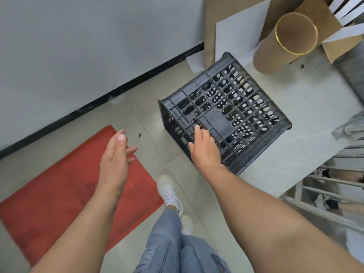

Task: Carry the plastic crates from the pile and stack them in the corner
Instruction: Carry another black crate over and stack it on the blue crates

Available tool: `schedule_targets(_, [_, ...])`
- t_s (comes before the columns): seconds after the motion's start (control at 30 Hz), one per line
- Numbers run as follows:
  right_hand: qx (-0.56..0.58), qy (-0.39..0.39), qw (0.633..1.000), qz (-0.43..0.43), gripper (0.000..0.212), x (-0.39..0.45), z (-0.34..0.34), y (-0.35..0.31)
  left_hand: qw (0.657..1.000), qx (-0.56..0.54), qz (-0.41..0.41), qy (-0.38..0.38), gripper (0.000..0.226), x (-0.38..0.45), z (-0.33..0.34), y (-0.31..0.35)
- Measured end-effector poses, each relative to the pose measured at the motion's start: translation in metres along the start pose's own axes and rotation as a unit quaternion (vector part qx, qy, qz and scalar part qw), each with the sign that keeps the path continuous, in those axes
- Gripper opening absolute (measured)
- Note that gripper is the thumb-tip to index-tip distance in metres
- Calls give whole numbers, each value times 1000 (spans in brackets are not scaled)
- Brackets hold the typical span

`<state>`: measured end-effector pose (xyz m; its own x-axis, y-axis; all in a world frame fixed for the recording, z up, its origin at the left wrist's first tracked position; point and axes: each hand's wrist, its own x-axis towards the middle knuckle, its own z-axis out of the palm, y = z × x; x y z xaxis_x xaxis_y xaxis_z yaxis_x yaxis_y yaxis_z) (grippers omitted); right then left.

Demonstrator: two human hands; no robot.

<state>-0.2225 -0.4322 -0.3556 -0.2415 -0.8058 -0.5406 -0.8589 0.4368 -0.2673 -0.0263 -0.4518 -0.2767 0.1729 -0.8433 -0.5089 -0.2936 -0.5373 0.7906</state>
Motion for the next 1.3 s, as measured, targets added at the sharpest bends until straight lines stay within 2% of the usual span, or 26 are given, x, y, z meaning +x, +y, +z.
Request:
schedule_targets(0.27, [3, 73, 997, -23, 54, -40, 42, 11, 998, -57, -2, 17, 28, -53, -14, -58])
schedule_targets(0.43, [9, 129, 992, -7, 53, -66, 63, 2, 997, -65, -35, 35, 37, -71, -37, -94])
schedule_targets(0.53, [-50, 107, 992, -41, 56, -61, 72, -12, 996, -74, -30, 41, 33, -73, -55, -109])
schedule_targets(0.6, [-62, 92, 993, -30, 59, -57, 76, -21, 995, -85, -32, 40, 29, -71, -67, -118])
schedule_targets(0.77, [-76, 127, 989, 1, 58, -64, 81, -32, 995, -94, -29, 27, 28, -60, -105, -144])
schedule_targets(0.93, [-72, 163, 984, 19, 59, -77, 86, -71, 993, -102, -37, 36, 37, -47, -164, -180])
schedule_targets(1.07, [-62, 192, 979, 23, 55, -89, 88, -111, 989, -129, -46, 55, 34, -46, -212, -203])
schedule_targets(1.3, [-17, 195, 981, 5, 47, -137, 108, -197, 980, -156, -72, 96, 40, -47, -310, -248])
